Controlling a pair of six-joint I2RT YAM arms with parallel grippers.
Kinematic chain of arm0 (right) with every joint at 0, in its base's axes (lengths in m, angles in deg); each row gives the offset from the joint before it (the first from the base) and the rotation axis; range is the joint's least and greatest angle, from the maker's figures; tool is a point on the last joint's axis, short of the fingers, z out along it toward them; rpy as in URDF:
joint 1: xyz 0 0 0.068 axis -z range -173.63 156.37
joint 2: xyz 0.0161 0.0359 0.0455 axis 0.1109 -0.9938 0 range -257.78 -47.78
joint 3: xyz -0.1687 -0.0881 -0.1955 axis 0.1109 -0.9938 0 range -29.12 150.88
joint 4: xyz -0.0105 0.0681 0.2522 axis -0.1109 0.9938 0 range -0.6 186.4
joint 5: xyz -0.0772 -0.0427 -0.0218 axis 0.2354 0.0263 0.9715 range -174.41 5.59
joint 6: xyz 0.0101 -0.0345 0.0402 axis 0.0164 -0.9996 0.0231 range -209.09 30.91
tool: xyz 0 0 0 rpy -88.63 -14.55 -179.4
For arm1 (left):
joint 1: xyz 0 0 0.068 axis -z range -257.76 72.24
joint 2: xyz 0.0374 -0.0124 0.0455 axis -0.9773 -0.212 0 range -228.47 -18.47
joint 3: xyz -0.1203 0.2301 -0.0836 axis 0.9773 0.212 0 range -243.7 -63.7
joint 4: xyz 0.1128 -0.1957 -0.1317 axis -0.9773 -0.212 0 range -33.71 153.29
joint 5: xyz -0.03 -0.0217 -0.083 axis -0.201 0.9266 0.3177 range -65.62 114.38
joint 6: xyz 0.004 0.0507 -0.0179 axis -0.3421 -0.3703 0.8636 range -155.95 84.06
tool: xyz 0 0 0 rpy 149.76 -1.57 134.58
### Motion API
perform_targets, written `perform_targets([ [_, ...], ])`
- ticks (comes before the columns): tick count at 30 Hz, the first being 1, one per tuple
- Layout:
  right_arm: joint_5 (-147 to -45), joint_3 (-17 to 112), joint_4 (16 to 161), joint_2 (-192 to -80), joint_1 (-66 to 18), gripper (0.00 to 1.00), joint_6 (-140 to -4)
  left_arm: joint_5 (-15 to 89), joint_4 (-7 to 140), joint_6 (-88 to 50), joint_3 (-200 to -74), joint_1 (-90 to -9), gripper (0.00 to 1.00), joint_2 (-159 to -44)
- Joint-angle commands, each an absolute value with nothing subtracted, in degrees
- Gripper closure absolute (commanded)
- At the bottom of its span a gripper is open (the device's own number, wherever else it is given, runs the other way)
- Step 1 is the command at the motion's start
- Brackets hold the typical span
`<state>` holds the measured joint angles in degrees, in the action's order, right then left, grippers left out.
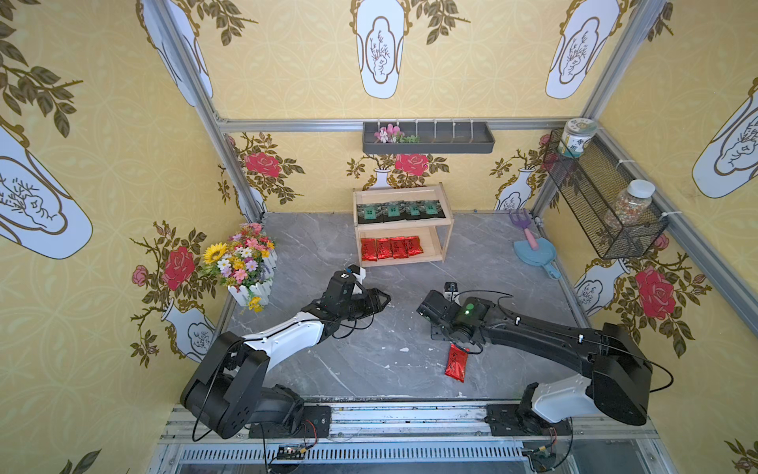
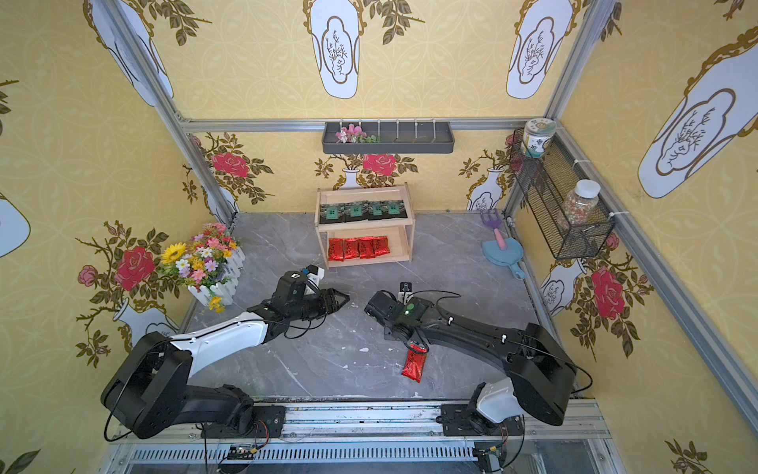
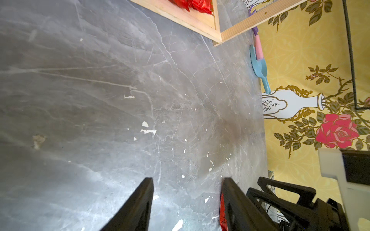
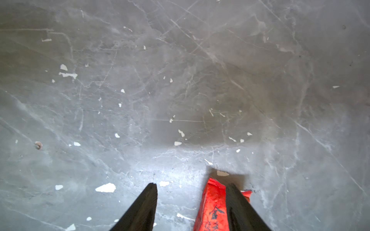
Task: Place the tea bags on the shelf by color
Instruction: Move the tea bag to the center of the board.
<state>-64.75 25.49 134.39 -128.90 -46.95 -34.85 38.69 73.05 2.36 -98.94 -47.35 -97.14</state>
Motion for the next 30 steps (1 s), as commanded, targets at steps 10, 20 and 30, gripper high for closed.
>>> perform_targets([
  [10,-61.44,23.13,141.01,-126.68,-50.32,0.32,-29.68,38.06,72.34,0.62,-99.11,-45.67,0.39,-97.70],
  [20,-65.01,19.72,143.27,-123.30,-51.04,0.06,-24.32,38.18,73.92,1.41,-99.85,-44.63,0.39,-100.46],
  [30,-72.16,13.98,141.11,-118.18,-50.82,0.02,-17.99,38.89,74.36,1.63,-100.28,-44.54,0.37,-101.43],
])
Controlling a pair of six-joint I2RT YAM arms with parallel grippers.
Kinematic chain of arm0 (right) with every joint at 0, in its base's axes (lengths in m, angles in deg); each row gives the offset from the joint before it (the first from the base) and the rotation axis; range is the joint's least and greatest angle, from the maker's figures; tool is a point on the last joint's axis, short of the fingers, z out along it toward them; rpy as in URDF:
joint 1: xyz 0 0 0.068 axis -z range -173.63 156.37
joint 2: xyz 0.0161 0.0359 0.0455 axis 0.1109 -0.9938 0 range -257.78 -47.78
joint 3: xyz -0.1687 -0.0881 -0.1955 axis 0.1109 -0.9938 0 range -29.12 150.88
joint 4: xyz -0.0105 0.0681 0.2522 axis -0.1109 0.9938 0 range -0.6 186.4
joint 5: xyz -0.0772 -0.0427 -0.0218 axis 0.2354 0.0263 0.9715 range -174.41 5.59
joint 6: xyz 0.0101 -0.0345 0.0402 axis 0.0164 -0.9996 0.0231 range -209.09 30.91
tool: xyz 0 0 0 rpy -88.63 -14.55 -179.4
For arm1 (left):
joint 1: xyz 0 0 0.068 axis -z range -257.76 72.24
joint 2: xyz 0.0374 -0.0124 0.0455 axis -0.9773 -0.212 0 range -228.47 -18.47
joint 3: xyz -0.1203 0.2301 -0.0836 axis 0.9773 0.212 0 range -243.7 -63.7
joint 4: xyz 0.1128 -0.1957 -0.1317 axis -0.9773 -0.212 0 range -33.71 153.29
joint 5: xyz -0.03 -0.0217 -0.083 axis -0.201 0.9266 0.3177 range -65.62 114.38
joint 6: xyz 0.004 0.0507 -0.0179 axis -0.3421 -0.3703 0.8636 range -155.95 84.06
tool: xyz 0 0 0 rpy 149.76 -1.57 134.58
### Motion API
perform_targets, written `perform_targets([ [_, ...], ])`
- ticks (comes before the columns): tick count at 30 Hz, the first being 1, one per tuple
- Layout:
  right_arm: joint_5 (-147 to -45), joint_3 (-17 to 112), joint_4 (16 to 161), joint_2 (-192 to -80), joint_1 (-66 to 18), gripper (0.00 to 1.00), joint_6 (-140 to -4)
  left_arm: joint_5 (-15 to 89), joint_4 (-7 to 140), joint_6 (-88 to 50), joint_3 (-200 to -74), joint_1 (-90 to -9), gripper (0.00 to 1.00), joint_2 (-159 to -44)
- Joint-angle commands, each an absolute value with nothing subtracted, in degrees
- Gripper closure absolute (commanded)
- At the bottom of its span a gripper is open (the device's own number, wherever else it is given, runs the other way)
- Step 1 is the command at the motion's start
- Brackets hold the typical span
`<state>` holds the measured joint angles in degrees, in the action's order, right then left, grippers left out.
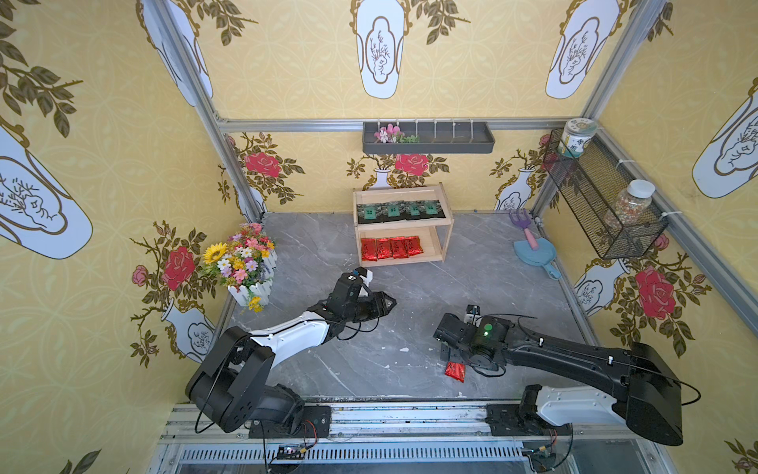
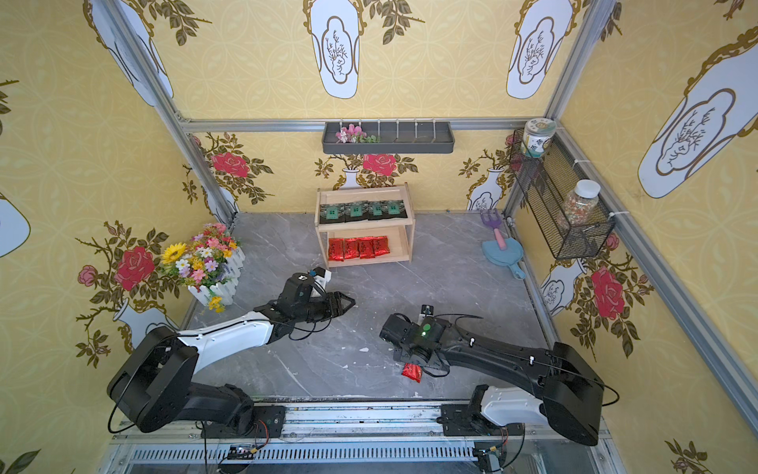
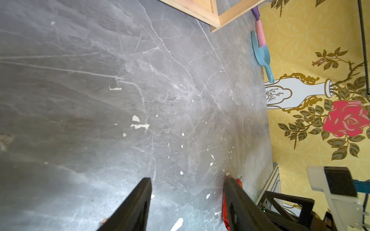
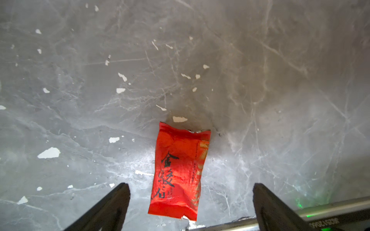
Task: Place the tea bags on the shelf by color
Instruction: Move the tea bag to the center of the board.
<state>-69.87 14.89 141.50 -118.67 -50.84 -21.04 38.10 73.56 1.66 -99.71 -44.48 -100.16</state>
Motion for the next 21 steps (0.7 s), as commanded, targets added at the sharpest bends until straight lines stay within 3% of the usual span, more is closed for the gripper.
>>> perform_targets([
  [1,-72.12,13.69,141.40,-118.09,-50.77,0.02,-17.59,39.03,74.41,1.63,-100.51,-44.54,0.37,-101.92],
  [10,-73.77,10.22,132.84,-118.20,-49.84,0.05,-18.62,39.81,75.03,1.77,-100.39,-44.54,0.37,-102.58],
  [15,-74.92,8.07,127.49,-119.86,-48.66,0.22,-20.88,39.97,75.32,1.95,-99.92,-44.54,0.37,-102.97],
  [21,-74.66,7.65,124.02,-123.30,-48.74,0.26,-22.38,39.79,75.07,1.62,-100.22,-44.54,0.37,-103.07],
])
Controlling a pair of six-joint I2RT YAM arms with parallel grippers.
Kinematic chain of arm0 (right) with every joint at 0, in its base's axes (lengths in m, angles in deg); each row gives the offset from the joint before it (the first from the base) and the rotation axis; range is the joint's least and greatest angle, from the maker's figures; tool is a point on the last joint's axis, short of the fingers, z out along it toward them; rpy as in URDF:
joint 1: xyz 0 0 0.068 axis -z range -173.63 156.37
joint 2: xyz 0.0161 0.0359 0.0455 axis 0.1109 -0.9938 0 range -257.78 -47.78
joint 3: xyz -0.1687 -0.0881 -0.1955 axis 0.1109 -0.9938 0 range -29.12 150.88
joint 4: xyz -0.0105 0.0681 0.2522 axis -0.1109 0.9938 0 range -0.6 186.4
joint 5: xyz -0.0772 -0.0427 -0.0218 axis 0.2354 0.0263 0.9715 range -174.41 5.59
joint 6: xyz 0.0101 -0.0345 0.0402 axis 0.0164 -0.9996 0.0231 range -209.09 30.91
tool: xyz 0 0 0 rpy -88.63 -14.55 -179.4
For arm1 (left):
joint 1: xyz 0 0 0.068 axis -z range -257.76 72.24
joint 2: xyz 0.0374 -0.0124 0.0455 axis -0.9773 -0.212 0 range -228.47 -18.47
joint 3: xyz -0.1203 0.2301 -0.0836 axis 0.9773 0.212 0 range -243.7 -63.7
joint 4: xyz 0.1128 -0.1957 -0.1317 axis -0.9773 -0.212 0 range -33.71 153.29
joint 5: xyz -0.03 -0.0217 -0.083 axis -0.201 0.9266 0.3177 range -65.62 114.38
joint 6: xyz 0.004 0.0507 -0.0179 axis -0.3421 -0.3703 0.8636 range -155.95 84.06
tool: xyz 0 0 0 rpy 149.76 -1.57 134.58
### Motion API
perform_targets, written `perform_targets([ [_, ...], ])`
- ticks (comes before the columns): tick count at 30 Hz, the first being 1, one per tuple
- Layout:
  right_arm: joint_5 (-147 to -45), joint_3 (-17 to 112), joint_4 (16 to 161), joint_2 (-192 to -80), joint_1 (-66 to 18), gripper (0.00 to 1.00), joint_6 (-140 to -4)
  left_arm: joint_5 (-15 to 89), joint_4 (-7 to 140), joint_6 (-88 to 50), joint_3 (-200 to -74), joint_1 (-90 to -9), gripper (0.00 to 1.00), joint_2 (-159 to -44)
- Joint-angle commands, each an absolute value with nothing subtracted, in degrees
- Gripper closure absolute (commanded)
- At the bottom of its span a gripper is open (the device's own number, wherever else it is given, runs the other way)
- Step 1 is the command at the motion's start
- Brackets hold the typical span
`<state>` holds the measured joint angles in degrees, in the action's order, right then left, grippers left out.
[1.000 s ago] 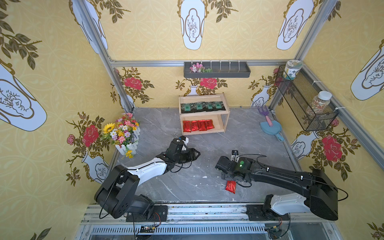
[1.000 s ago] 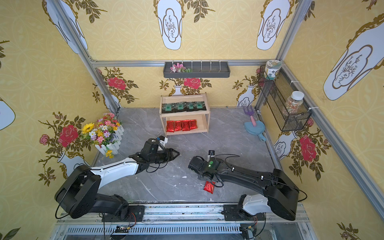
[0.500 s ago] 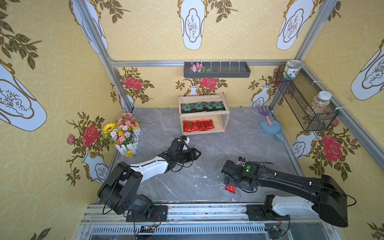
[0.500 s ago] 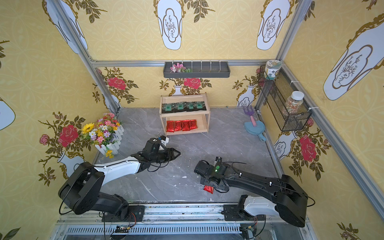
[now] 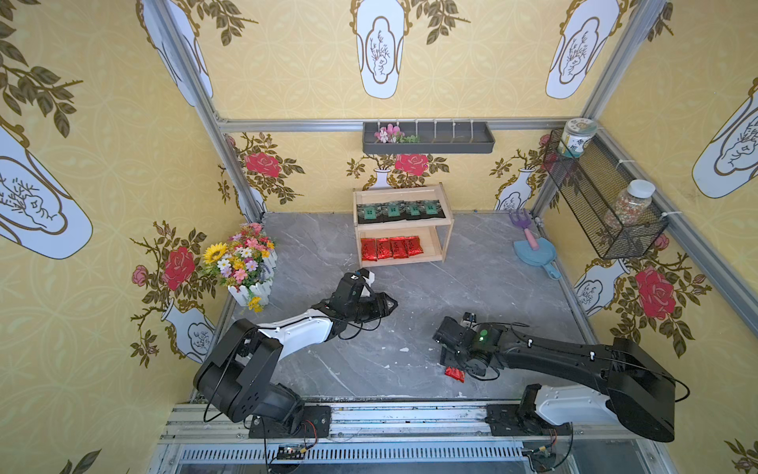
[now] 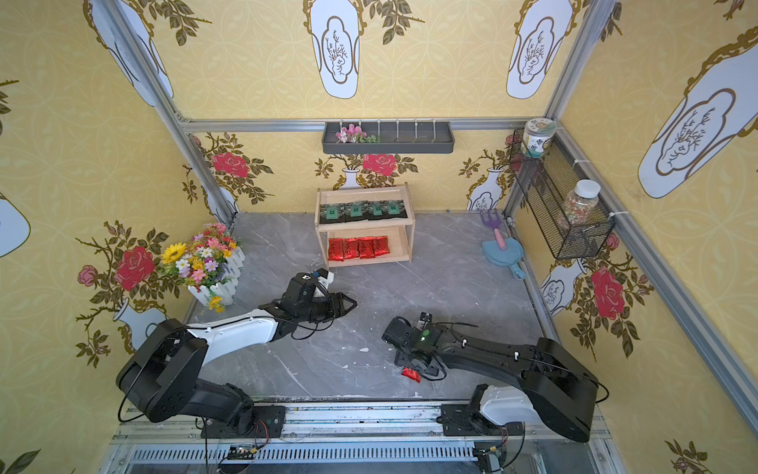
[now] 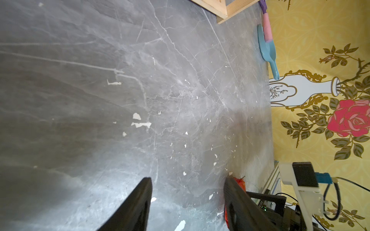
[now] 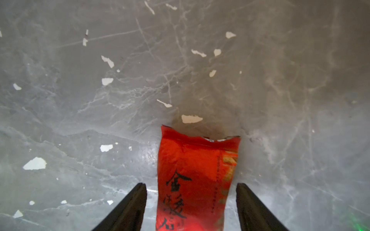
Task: Place the tea bags on the shelf by color
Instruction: Move the tea bag to the center of the board.
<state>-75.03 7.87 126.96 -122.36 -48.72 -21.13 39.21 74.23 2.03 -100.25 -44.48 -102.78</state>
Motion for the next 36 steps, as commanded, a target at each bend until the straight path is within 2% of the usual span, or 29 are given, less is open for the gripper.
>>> perform_targets([
  [1,-74.91,7.55,123.44,-123.86,-48.58,0.26,-22.38,39.82,74.93,1.58,-100.22,-44.54,0.37,-103.07],
  [12,-73.65,6.64,120.04,-126.03,-47.11,0.34,-25.11,39.60,74.76,1.63,-100.37,-44.54,0.37,-103.32],
  [19,-72.66,10.43,119.70,-130.00,-46.83,0.40,-28.94,39.19,74.39,1.67,-100.76,-44.54,0.37,-103.49],
  [23,-72.42,13.11,119.31,-132.11,-46.10,0.40,-32.12,38.65,74.11,1.76,-100.60,-44.62,0.37,-103.23],
  [28,-74.31,17.90,115.50,-135.83,-43.39,0.40,-41.31,37.65,73.83,2.02,-100.20,-44.88,0.37,-102.41],
  [36,-79.72,30.67,106.85,-149.16,-40.79,0.42,-62.11,38.37,74.12,2.20,-99.90,-46.37,0.37,-102.36],
])
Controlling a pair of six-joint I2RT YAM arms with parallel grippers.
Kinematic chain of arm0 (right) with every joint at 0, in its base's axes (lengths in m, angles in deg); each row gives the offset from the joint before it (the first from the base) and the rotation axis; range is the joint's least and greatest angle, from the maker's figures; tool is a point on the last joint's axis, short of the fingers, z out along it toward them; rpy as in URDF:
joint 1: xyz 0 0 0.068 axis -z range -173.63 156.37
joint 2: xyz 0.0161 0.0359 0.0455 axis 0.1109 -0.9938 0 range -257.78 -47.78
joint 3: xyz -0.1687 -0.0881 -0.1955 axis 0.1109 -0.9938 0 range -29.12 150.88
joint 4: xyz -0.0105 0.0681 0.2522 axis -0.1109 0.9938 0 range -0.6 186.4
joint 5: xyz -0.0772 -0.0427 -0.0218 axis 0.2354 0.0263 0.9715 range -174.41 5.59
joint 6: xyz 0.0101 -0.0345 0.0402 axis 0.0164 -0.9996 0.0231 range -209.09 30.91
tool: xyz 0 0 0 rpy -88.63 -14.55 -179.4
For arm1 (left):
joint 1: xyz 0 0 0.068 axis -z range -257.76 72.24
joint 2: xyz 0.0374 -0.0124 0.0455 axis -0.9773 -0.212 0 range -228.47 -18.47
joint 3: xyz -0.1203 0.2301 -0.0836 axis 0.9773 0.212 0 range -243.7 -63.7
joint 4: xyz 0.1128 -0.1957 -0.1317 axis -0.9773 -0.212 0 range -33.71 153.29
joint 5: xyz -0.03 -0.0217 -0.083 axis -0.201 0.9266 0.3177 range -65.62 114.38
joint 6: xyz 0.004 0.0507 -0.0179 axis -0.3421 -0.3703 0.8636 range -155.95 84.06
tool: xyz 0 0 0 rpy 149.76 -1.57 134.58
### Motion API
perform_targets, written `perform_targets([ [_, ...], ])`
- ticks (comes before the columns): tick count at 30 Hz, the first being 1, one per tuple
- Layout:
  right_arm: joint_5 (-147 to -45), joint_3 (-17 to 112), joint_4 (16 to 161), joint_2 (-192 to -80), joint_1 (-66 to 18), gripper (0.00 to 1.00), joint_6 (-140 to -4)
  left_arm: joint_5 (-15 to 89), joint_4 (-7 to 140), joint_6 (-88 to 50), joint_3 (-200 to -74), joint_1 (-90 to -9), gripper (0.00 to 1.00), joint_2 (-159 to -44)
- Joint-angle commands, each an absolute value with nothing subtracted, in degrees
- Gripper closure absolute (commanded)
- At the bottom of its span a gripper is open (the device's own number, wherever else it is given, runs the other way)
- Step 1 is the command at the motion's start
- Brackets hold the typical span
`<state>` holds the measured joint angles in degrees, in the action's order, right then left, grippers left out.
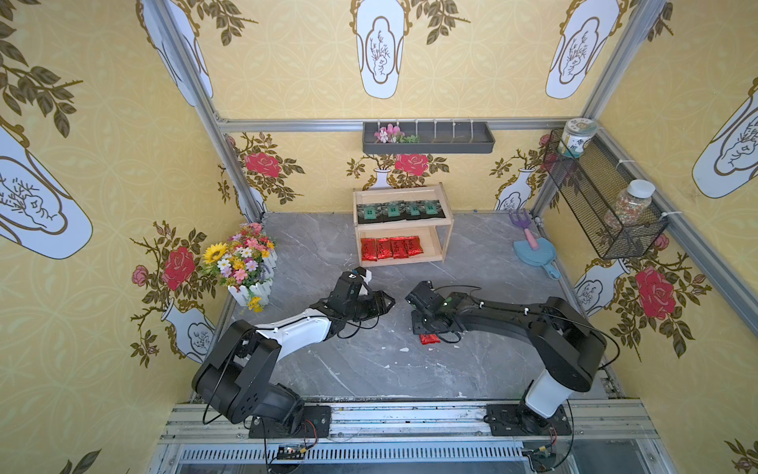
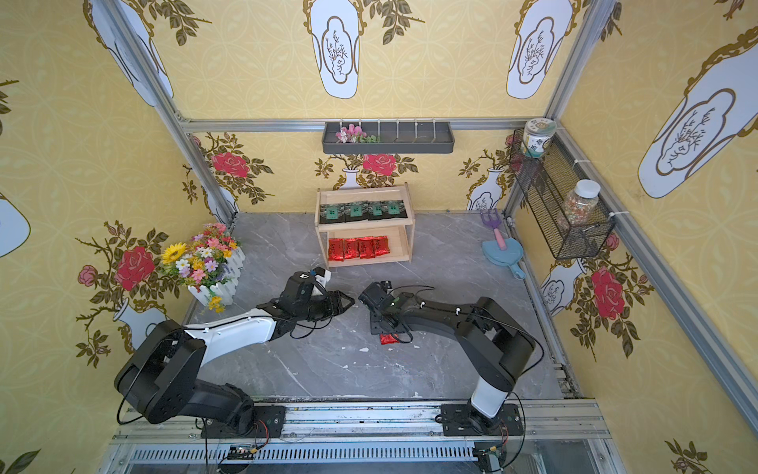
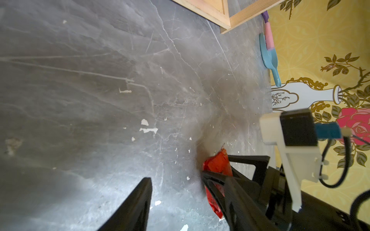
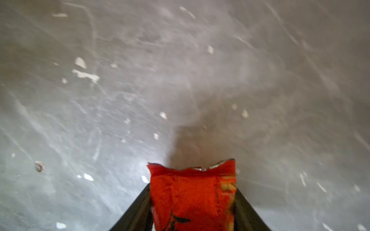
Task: Place the tea bags on the shelf by color
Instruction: Move the tea bag to the center of the board, then pick up the tea bag from the center of the board.
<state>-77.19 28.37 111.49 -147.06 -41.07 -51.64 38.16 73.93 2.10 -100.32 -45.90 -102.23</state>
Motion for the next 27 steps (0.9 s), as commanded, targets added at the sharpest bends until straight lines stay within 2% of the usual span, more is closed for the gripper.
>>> perform_targets([
  [1,-80.34,31.44,105.85,-150.19,-40.76,0.42,-64.19,38.50,74.30,2.29,-99.88,-46.55,0.37,-102.32],
  [9,-84.41,32.49,102.52,-154.23,-40.13,0.41,-73.15,40.00,75.16,2.73,-100.60,-47.17,0.37,-104.42],
  [17,-85.76,31.26,101.41,-150.36,-39.15,0.30,-71.90,43.47,78.48,3.42,-101.40,-48.05,0.37,-106.92],
  [21,-84.80,28.43,100.45,-144.40,-38.90,0.23,-63.88,47.45,82.99,3.45,-101.30,-48.40,0.37,-109.29],
  [27,-83.07,22.31,100.16,-137.36,-38.61,0.25,-42.84,52.12,87.70,4.99,-103.08,-48.40,0.37,-115.31],
])
